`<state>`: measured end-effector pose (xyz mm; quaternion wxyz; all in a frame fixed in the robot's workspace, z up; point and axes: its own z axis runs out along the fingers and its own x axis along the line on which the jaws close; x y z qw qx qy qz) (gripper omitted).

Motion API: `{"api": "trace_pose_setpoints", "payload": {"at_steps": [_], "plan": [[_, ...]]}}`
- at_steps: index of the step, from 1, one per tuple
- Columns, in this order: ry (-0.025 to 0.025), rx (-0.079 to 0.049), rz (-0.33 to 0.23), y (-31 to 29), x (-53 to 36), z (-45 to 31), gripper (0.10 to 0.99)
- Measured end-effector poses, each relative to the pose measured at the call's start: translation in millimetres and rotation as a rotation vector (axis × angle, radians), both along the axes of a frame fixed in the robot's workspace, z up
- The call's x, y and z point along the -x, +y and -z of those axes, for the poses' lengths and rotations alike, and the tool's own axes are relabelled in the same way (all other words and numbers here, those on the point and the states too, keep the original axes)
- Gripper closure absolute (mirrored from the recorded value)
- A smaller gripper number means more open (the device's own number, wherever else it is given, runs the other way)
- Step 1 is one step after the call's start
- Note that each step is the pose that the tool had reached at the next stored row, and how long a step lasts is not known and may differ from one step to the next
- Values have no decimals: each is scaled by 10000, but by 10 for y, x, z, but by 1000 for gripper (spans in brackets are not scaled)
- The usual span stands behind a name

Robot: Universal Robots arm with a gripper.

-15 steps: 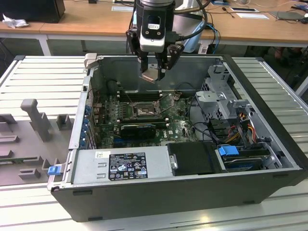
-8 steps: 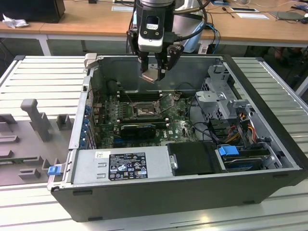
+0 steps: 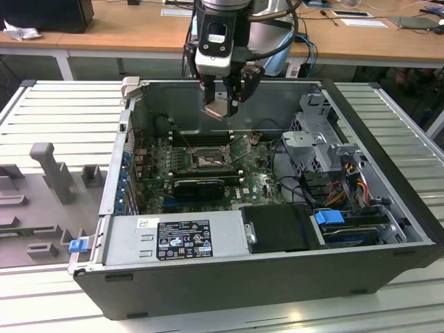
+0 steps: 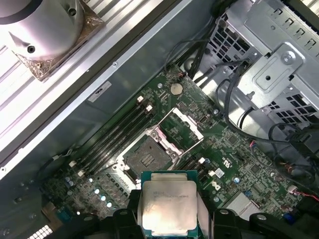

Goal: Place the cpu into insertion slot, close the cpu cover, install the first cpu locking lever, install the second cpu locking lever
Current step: 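Place the cpu into insertion slot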

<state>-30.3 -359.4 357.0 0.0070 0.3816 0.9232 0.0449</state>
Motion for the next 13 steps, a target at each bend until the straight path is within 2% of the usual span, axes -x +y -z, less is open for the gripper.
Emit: {"api": "trace_pose_setpoints", "payload": {"at_steps": [7, 13], "plan": [[0, -1, 483, 0, 0, 8, 557], [0, -1, 1780, 0, 0, 26, 557]]}}
